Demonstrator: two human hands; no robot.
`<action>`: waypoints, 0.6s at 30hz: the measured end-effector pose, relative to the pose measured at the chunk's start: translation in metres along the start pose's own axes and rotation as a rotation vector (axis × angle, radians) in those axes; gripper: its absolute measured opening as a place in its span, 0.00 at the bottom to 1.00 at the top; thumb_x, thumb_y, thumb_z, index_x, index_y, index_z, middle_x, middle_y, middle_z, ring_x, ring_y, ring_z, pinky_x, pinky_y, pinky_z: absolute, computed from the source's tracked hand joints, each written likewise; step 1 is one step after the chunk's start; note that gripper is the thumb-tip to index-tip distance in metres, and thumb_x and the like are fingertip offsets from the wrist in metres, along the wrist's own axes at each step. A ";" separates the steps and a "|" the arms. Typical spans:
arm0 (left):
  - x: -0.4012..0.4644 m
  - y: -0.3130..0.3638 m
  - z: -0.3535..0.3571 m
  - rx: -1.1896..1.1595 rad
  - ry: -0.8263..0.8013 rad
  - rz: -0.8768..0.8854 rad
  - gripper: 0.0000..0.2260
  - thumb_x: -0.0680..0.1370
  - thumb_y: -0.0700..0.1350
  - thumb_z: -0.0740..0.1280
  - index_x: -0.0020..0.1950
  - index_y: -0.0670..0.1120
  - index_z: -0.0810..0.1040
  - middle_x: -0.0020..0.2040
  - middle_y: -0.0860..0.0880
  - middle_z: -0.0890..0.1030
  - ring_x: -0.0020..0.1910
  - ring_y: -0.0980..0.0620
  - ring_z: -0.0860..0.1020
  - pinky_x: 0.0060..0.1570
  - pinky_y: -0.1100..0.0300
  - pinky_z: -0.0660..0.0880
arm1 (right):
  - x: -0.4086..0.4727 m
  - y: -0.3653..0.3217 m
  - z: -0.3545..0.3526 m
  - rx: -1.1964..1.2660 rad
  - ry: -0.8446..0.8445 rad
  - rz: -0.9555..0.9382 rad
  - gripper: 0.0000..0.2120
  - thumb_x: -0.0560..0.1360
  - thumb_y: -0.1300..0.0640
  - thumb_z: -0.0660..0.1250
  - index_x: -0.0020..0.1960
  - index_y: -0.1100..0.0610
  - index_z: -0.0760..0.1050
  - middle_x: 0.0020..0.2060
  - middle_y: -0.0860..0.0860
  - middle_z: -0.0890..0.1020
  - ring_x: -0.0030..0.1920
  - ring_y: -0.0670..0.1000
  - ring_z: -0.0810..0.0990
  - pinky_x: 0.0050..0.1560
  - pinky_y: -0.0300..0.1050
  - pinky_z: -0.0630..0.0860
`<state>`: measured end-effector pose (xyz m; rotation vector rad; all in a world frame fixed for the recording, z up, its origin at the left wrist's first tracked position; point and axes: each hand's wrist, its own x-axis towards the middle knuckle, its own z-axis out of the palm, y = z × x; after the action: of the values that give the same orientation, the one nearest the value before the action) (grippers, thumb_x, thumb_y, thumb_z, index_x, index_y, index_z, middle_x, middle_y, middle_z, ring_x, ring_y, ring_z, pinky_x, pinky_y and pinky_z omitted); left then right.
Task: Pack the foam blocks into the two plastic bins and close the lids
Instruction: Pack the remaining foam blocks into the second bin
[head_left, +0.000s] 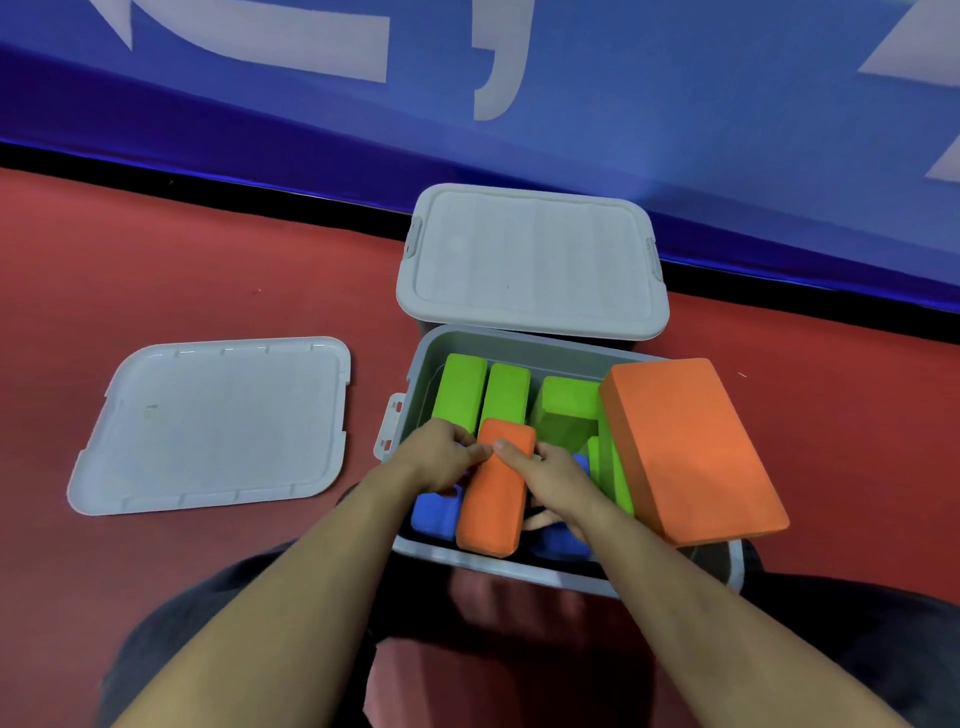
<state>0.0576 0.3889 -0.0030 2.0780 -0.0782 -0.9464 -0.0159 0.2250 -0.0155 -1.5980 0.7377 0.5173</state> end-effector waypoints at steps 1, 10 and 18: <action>0.004 -0.011 0.006 0.008 0.050 -0.006 0.14 0.80 0.54 0.70 0.52 0.43 0.83 0.46 0.43 0.84 0.43 0.46 0.84 0.36 0.55 0.81 | 0.008 0.005 0.003 -0.002 0.007 0.010 0.21 0.73 0.36 0.72 0.57 0.50 0.78 0.53 0.49 0.86 0.50 0.53 0.86 0.42 0.64 0.84; 0.043 -0.069 0.031 0.127 0.368 -0.064 0.23 0.81 0.51 0.66 0.73 0.42 0.71 0.71 0.41 0.72 0.69 0.43 0.72 0.69 0.52 0.67 | 0.084 0.051 0.028 -0.099 0.099 0.126 0.25 0.75 0.39 0.72 0.62 0.57 0.77 0.53 0.55 0.85 0.51 0.56 0.85 0.42 0.65 0.84; 0.086 -0.074 0.027 0.429 0.210 0.092 0.30 0.84 0.49 0.60 0.83 0.49 0.51 0.83 0.42 0.42 0.82 0.41 0.46 0.80 0.48 0.50 | 0.108 0.046 0.022 -0.063 0.013 0.152 0.54 0.73 0.44 0.75 0.79 0.36 0.35 0.73 0.45 0.70 0.60 0.57 0.80 0.39 0.65 0.83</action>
<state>0.0821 0.3876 -0.1175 2.5319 -0.2856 -0.6932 0.0287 0.2257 -0.1265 -1.6123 0.8644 0.6463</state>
